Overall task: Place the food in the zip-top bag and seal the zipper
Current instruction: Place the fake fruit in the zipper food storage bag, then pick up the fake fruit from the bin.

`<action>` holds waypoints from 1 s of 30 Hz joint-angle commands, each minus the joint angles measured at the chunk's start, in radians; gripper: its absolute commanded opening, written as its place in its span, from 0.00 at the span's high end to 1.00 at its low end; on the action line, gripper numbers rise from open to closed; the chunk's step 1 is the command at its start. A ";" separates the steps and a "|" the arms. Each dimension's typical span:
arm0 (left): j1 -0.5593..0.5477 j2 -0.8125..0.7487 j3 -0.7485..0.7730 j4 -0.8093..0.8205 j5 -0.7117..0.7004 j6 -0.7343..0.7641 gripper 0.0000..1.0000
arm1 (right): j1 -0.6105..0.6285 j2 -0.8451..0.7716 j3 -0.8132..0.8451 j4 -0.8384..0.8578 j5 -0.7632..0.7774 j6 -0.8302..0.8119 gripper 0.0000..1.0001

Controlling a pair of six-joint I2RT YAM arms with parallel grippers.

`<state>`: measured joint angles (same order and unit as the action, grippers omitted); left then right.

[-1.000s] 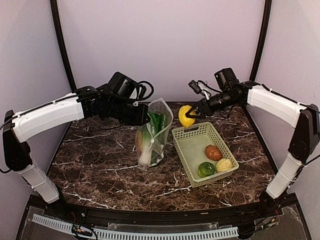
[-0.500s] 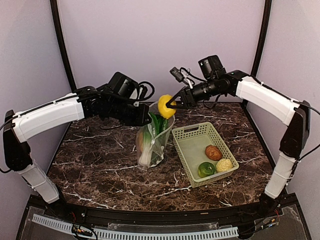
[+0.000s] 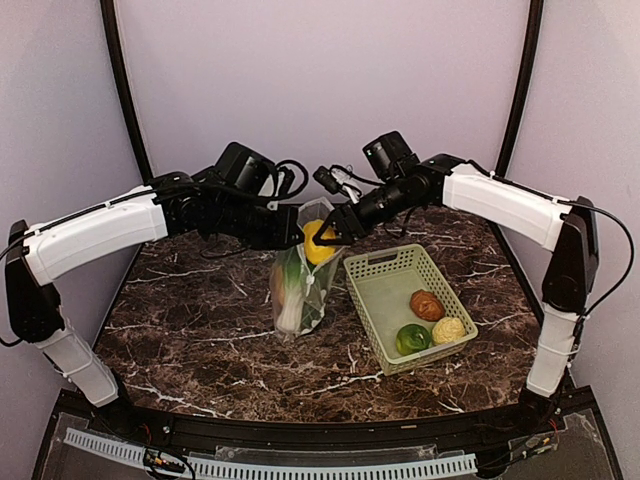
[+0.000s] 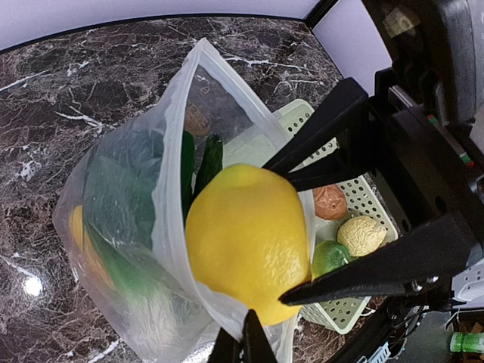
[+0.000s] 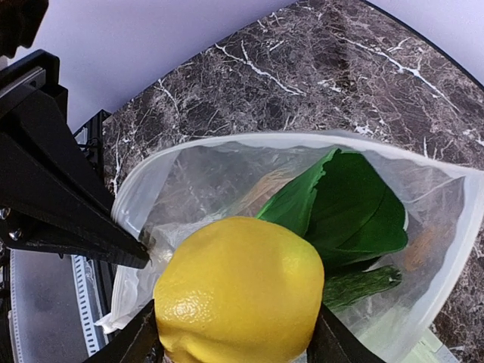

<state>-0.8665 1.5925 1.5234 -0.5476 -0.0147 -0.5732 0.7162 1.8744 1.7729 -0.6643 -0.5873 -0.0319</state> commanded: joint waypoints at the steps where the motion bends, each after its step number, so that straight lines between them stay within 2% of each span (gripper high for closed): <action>1: 0.000 -0.048 0.015 0.032 0.002 -0.007 0.99 | 0.040 0.002 0.031 -0.031 0.030 -0.010 0.39; 9: 0.001 -0.067 0.013 0.072 -0.003 -0.008 0.99 | 0.073 0.023 0.039 -0.099 0.021 -0.034 0.32; 14: 0.000 -0.088 -0.001 0.081 -0.030 -0.003 0.99 | 0.074 0.032 0.051 -0.152 -0.079 -0.051 0.17; 16: 0.000 -0.088 -0.008 0.081 -0.035 -0.003 0.99 | 0.072 0.028 0.067 -0.170 -0.105 -0.055 0.14; 21: 0.000 -0.097 -0.031 0.077 -0.040 -0.005 0.99 | 0.048 -0.019 0.123 -0.186 -0.087 -0.074 0.14; 26: 0.001 -0.122 -0.077 0.083 -0.066 0.013 0.99 | -0.050 -0.077 0.147 -0.182 -0.154 -0.088 0.14; 29: 0.005 -0.105 -0.111 0.057 -0.110 0.025 0.99 | -0.125 -0.116 0.109 -0.166 -0.149 -0.100 0.15; 30: 0.005 -0.093 -0.108 0.052 -0.084 0.022 0.99 | -0.149 -0.132 0.087 -0.164 -0.147 -0.107 0.15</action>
<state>-0.8665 1.5177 1.4403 -0.4881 -0.0742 -0.5720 0.6502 1.8221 1.8866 -0.8391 -0.7113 -0.1074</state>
